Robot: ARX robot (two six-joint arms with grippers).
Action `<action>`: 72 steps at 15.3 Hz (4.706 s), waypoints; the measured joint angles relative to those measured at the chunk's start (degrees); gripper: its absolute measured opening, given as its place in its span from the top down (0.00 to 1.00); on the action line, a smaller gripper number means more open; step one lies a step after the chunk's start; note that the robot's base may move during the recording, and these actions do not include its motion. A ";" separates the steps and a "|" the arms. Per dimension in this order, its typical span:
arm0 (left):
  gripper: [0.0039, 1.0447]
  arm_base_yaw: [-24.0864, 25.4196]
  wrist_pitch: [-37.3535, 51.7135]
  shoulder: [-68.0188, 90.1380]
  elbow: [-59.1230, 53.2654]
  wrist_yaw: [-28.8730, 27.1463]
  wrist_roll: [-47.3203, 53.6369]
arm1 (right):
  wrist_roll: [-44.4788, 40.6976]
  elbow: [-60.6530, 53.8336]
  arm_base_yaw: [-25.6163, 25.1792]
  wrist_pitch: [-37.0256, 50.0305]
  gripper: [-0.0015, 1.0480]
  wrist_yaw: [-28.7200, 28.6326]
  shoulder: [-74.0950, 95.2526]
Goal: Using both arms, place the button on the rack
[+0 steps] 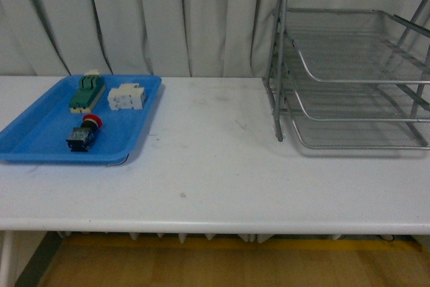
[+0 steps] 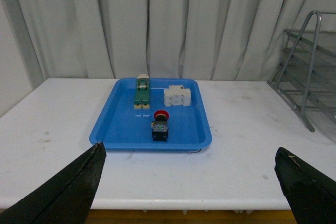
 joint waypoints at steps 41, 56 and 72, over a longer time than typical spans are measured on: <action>0.06 0.00 -0.02 0.00 0.00 0.00 -0.02 | 78.47 34.14 -1.31 71.43 0.96 -8.20 122.81; 0.06 0.00 -0.04 0.00 0.00 0.00 -0.02 | 43.93 9.53 0.44 72.15 0.11 -5.25 99.12; 0.06 0.04 -0.02 0.00 0.00 -0.02 0.00 | 0.20 -0.07 0.26 30.64 0.98 0.02 30.60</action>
